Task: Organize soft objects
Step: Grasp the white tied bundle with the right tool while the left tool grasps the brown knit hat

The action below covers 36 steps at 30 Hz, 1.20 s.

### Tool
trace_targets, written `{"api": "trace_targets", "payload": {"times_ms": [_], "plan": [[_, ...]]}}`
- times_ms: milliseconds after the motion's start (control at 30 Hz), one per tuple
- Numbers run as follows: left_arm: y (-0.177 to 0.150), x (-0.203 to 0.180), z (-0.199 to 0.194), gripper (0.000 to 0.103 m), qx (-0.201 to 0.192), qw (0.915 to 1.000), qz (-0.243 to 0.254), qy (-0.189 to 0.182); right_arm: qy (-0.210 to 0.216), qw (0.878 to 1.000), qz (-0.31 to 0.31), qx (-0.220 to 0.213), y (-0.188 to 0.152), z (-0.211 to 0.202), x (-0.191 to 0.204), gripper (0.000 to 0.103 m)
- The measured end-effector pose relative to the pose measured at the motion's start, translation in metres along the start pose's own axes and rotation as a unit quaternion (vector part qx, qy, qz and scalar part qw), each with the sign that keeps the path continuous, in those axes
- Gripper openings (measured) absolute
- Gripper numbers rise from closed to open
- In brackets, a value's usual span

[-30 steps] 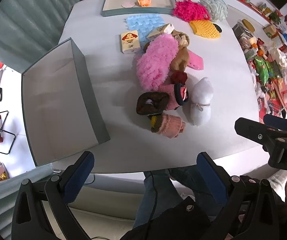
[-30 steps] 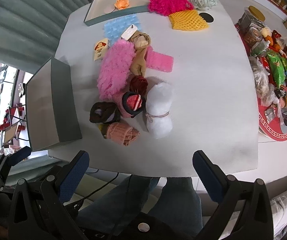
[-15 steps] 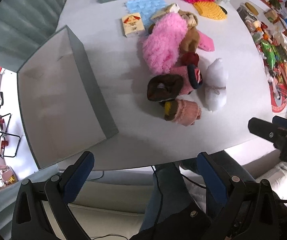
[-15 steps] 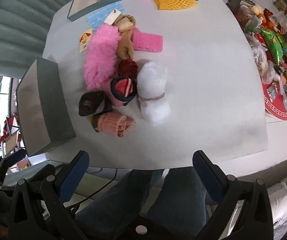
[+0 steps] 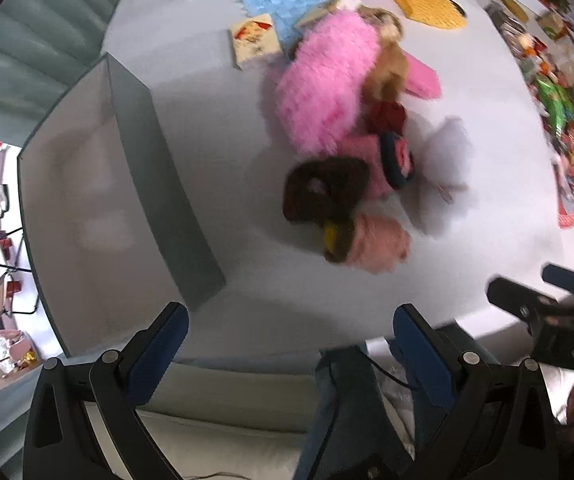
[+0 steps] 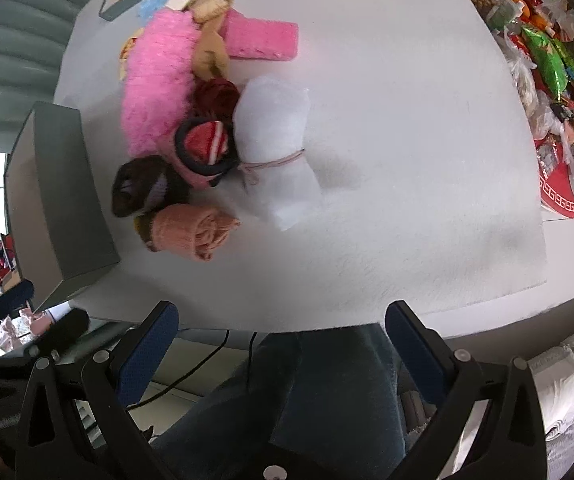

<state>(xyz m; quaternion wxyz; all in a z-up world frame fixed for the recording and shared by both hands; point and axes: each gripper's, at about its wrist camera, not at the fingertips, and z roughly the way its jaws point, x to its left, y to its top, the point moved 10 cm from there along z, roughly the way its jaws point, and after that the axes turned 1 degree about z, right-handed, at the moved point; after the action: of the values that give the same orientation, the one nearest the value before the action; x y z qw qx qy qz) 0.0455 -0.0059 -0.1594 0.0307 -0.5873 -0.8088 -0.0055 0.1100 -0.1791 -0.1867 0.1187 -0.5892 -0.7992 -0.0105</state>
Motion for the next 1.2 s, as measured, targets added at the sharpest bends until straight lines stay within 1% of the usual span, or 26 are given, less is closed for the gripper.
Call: {"api": "trace_targets", "payload": {"times_ms": [133,200,300,367,500,567,733,867,1000,1067,1133,1167,1200], "plan": [[0.024,-0.001,0.011,0.103,-0.015,0.9997,-0.017,0.004,-0.017,1.000,-0.013,0.005,0.016,0.005,-0.009,0.103],[0.036,-0.006,0.018,0.103,-0.025,0.9996,-0.012,0.006,-0.027,1.000,-0.017,0.002,0.025,0.005,-0.015,0.103],[0.049,-0.013,0.036,0.103,-0.025,0.9996,0.002,0.016,-0.027,0.999,-0.016,0.003,0.039,0.007,-0.019,0.103],[0.055,-0.010,0.050,0.103,-0.017,0.9994,-0.004,0.029,-0.024,1.000,-0.017,0.000,0.046,0.010,-0.017,0.103],[0.063,-0.002,0.075,0.103,0.002,0.9989,-0.047,0.009,-0.026,0.999,-0.028,-0.006,0.060,0.020,-0.012,0.103],[0.066,0.001,0.083,0.103,0.005,0.9979,-0.064,-0.004,-0.027,0.999,-0.037,-0.005,0.064,0.028,-0.007,0.103],[0.074,0.003,0.097,0.103,0.007,0.9971,-0.074,-0.016,-0.029,0.998,-0.055,0.000,0.075,0.051,0.005,0.103],[0.078,0.009,0.112,0.103,0.009,0.9972,-0.074,0.008,-0.025,0.998,-0.061,0.000,0.086,0.066,0.012,0.103],[0.081,0.017,0.128,0.103,0.023,0.9950,-0.096,-0.013,-0.026,0.997,-0.074,0.007,0.095,0.080,0.016,0.103],[0.084,0.023,0.133,0.103,0.029,0.9941,-0.103,-0.016,-0.024,0.996,-0.080,0.011,0.098,0.086,0.019,0.102],[0.086,0.027,0.135,0.103,0.029,0.9941,-0.103,-0.018,-0.021,0.996,-0.086,0.014,0.099,0.092,0.021,0.099],[0.086,0.029,0.136,0.103,0.029,0.9940,-0.104,-0.019,-0.018,0.996,-0.089,0.018,0.098,0.095,0.022,0.090],[0.083,0.026,0.131,0.099,0.029,0.9938,-0.105,-0.022,-0.015,0.996,-0.091,0.022,0.097,0.099,0.023,0.074]]}}
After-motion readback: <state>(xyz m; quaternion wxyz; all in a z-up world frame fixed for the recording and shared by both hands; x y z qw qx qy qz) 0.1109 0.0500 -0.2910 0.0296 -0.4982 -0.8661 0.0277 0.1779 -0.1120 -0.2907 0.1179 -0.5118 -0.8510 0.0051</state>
